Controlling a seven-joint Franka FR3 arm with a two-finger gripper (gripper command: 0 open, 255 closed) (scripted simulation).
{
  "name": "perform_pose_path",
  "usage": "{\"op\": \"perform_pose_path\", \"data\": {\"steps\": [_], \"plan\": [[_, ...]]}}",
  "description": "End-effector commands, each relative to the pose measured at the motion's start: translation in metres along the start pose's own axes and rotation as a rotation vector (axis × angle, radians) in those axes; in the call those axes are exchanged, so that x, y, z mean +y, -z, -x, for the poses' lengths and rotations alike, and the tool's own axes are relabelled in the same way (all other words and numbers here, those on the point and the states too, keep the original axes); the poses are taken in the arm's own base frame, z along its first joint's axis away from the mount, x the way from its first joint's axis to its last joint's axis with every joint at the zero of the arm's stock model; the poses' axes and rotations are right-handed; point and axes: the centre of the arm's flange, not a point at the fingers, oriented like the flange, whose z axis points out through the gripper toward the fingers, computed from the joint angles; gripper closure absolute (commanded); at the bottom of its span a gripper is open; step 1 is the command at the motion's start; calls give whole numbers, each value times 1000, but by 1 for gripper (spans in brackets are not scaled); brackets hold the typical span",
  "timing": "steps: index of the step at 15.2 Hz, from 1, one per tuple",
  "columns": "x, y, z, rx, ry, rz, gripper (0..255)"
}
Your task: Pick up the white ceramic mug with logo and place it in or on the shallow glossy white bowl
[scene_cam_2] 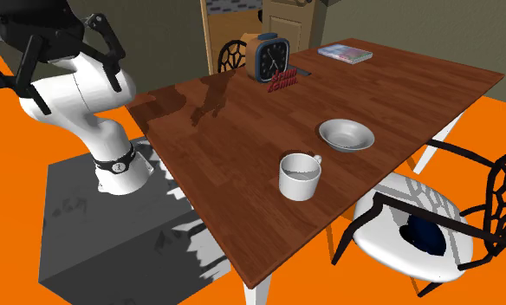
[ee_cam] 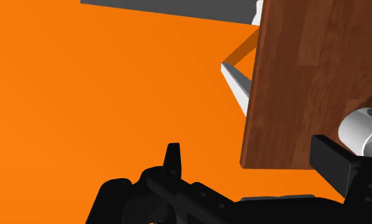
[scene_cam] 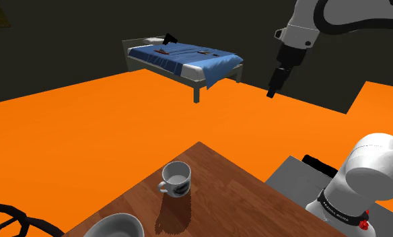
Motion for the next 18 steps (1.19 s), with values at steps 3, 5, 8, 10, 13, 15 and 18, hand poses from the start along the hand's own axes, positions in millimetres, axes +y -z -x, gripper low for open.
{"op": "perform_pose_path", "data": {"steps": [3, 5, 8, 10, 13, 15, 18], "plan": [[-18, -16, -12, -5, 5, -2, 0], [-36, -32, -23, -11, 10, -3, 0], [-63, -56, -40, -19, 17, -6, 0], [-81, -71, -51, -24, 22, -7, 0], [-109, -95, -67, -32, 29, -10, 0], [-127, -111, -77, -37, 34, -11, 0], [-155, -136, -92, -45, 42, -14, 0]]}}
